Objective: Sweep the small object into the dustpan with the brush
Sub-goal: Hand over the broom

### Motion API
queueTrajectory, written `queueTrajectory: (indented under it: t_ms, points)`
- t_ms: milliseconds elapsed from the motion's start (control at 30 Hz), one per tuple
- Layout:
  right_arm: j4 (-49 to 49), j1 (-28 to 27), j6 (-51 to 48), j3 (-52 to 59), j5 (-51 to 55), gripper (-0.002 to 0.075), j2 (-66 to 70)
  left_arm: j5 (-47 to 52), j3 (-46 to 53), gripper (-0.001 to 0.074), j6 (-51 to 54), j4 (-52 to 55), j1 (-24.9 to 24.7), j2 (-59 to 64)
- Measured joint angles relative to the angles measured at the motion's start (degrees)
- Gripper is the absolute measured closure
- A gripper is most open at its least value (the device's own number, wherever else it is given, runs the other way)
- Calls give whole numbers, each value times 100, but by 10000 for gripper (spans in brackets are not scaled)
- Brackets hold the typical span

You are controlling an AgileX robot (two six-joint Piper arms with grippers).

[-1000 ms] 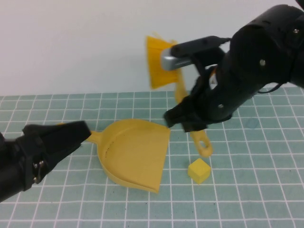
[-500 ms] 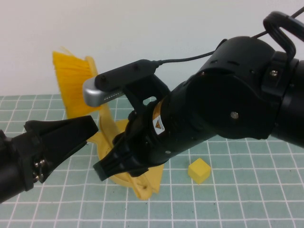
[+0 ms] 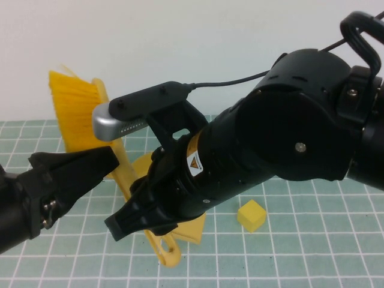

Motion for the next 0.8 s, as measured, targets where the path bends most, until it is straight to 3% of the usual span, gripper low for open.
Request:
queueTrajectory:
  t_ms: [400, 800]
  points:
    - [262, 228, -343, -62, 58, 536, -21, -23, 0, 294, 0, 0, 0, 0]
    - [-503, 382, -94, -486, 461, 536, 21, 134, 0, 294, -72, 156, 0, 0]
